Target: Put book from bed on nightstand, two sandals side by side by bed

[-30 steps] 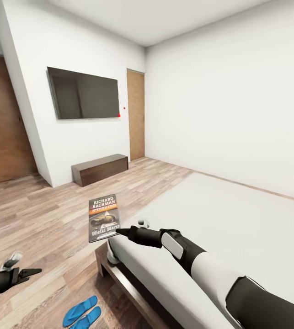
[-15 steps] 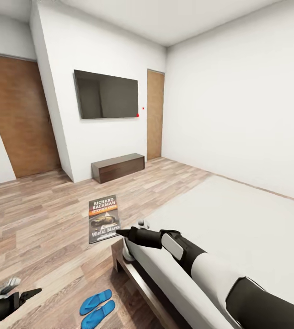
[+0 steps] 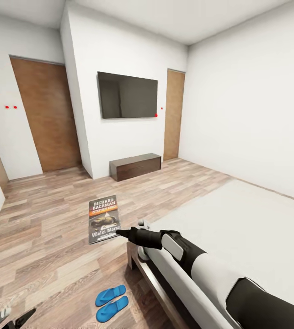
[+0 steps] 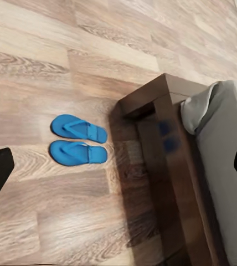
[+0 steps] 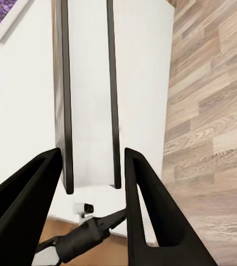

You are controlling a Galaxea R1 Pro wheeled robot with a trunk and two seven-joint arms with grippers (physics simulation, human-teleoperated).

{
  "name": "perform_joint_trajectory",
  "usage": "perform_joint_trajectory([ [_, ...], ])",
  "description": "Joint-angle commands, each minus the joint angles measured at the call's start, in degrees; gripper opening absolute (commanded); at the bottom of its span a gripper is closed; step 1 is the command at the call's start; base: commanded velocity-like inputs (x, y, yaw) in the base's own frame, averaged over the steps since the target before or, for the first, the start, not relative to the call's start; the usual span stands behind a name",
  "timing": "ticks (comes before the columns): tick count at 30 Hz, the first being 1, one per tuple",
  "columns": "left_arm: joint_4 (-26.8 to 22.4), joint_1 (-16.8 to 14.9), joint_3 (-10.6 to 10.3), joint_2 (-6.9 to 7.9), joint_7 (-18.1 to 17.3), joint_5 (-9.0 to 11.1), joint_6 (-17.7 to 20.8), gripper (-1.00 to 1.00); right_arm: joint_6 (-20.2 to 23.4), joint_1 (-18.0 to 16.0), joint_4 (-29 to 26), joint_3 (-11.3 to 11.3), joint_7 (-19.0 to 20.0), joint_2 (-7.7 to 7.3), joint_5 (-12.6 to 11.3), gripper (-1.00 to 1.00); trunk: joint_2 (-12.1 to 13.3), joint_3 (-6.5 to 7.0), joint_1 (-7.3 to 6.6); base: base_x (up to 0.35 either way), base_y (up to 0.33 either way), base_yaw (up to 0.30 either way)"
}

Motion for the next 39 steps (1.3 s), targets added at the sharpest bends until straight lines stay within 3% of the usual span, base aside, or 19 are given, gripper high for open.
perform_joint_trajectory([
  [1, 0.04, 0.56, 0.11, -0.32, 0.21, 1.26, -0.12, 1.0, 0.34, -0.07, 0.04, 0.08, 0.12, 0.0, -0.72, -1.0, -0.04, -0.06, 0.0, 0.0, 0.0, 0.261],
  [5, 0.01, 2.74, 0.15, -1.63, 2.84, 6.14, -0.71, 1.0, 0.34, -0.06, 0.04, 0.09, 0.12, 0.0, -0.71, -1.0, -0.04, -0.06, 0.0, 0.0, 0.0, 0.261],
  [6, 0.01, 3.39, 0.16, -2.35, 4.74, 8.39, -1.35, 1.0, 0.34, -0.06, 0.04, 0.09, 0.12, 0.0, -0.71, -1.0, -0.04, -0.06, 0.0, 0.0, 0.0, 0.261],
  [12, -0.01, 4.35, 0.17, -4.9, 11.25, 12.11, -3.83, 1.0, 0.34, -0.06, 0.08, 0.08, 0.12, 0.0, -0.73, -1.0, -0.04, -0.06, 0.0, 0.0, 0.0, 0.261],
  [18, -0.01, 4.54, 0.17, -6.67, 16.47, 12.84, -4.43, 1.0, 0.34, -0.06, 0.11, 0.08, 0.12, 0.0, -0.73, -1.0, -0.04, -0.06, 0.0, 0.0, 0.0, 0.261],
  [23, -0.12, 4.6, 0.15, -8.74, 23.14, 13.23, -4.69, 1.0, 0.34, -0.05, 0.12, 0.08, 0.12, 0.0, -0.77, -1.0, -0.04, -0.06, 0.0, 0.0, 0.0, 0.261],
  [31, -0.18, 4.62, 0.13, -11.17, 26.13, 13.23, -4.81, 1.0, 0.34, -0.05, 0.13, 0.08, 0.12, 0.0, -0.78, -1.0, -0.04, -0.06, 0.0, 0.0, 0.0, 0.261],
  [36, -0.18, 4.62, 0.1, -13.42, 28.11, 13.07, -4.82, 1.0, 0.34, -0.05, 0.13, 0.08, 0.12, 0.0, -0.79, -1.0, -0.04, -0.06, 0.0, 0.0, 0.0, 0.261],
  [39, -0.13, 4.62, 0.14, -15.0, 31.27, 13.22, -4.82, 1.0, 0.34, -0.05, 0.13, 0.08, 0.12, 0.0, -0.79, -1.0, -0.04, -0.06, 0.0, 0.0, 0.0, 0.261],
])
